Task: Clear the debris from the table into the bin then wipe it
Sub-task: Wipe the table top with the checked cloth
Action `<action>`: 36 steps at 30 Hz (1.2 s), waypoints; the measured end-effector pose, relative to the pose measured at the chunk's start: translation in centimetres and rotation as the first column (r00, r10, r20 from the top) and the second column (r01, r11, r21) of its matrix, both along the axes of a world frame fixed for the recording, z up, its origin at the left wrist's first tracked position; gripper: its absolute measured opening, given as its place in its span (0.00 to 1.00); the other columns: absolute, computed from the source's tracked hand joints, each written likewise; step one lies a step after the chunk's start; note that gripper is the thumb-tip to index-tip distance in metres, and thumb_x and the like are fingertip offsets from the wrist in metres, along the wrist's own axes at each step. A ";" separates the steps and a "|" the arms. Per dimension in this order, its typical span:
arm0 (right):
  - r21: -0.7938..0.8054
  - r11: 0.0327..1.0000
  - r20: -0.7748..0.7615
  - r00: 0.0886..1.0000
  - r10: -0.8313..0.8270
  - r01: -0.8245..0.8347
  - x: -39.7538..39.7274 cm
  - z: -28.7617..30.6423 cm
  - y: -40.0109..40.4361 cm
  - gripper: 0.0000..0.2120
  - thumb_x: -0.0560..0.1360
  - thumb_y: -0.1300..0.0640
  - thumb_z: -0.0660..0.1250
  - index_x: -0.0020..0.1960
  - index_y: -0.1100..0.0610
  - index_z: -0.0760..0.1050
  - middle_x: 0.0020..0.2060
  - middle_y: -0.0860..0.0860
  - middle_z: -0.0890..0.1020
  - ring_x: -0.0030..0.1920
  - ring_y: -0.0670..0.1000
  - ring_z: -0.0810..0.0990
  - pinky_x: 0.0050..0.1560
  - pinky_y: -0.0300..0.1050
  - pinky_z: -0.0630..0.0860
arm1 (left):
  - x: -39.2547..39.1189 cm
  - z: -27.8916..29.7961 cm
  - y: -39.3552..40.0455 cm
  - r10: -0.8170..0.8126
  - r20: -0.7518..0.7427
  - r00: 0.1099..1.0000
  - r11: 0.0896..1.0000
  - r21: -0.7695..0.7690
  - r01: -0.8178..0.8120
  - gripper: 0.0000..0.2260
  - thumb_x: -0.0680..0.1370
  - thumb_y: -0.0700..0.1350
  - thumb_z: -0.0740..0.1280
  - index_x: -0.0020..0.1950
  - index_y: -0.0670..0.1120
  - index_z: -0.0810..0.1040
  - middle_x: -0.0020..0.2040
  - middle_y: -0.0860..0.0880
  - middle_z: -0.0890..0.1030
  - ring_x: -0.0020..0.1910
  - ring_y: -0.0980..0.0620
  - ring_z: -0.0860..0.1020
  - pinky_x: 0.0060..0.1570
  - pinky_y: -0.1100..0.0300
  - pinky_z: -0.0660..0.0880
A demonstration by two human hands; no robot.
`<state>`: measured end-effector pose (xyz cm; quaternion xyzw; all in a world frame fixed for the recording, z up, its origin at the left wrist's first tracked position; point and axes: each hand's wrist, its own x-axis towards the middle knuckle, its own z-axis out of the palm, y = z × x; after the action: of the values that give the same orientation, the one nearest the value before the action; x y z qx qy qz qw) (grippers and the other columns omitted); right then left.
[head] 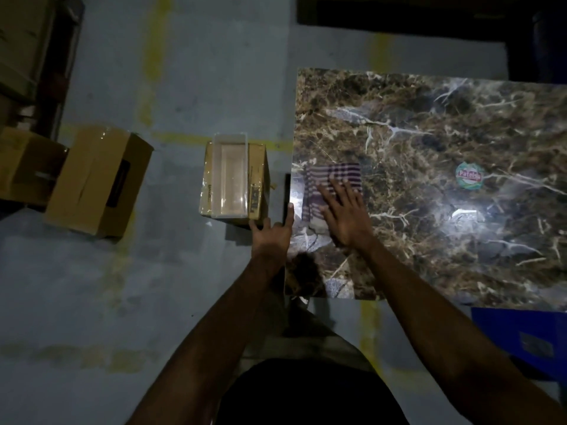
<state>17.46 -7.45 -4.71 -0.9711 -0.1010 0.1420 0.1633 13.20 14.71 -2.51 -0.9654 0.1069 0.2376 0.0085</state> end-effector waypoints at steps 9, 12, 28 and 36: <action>0.008 0.999 0.040 0.998 0.050 -0.050 -2.5 -0.7 3.4 0.27 0.86 0.44 0.48 0.85 0.45 0.49 0.84 0.51 0.49 0.84 0.60 0.46 0.80 0.62 0.50 | 0.2 1.0 -1.2 0.091 -0.116 0.989 0.996 -0.005 -0.092 0.38 0.80 0.48 0.68 0.83 0.53 0.49 0.68 0.45 0.79 0.73 0.39 0.70 0.71 0.31 0.62; 0.003 0.992 0.038 0.992 0.123 -0.123 -6.7 -0.8 0.8 0.27 0.86 0.43 0.49 0.84 0.42 0.52 0.84 0.49 0.51 0.84 0.57 0.47 0.80 0.59 0.50 | 0.0 0.8 -1.2 0.110 -0.073 0.991 0.994 -0.015 -0.112 0.42 0.79 0.47 0.70 0.84 0.54 0.45 0.67 0.44 0.79 0.70 0.39 0.73 0.69 0.34 0.66; 0.052 0.998 0.063 0.998 0.028 -0.032 -12.9 -0.8 -1.7 0.27 0.86 0.44 0.51 0.84 0.41 0.51 0.84 0.48 0.51 0.84 0.55 0.46 0.81 0.59 0.50 | -3.3 1.4 -0.4 -0.089 -0.103 0.991 0.994 -0.068 0.082 0.63 0.61 0.60 0.84 0.85 0.49 0.47 0.85 0.44 0.52 0.78 0.40 0.63 0.71 0.40 0.69; 0.011 0.985 0.109 0.979 -0.172 0.171 -10.0 -1.8 -0.3 0.28 0.86 0.43 0.47 0.84 0.43 0.48 0.84 0.52 0.51 0.83 0.60 0.49 0.80 0.65 0.51 | -4.9 2.0 -1.5 -0.097 -0.058 0.994 0.991 0.088 0.102 0.66 0.62 0.62 0.83 0.84 0.48 0.42 0.85 0.47 0.46 0.78 0.38 0.63 0.68 0.32 0.68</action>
<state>7.42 -7.72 -6.55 -0.9824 -0.0257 0.0740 0.1698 8.33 13.23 -0.52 -0.9508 0.1443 0.2673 0.0616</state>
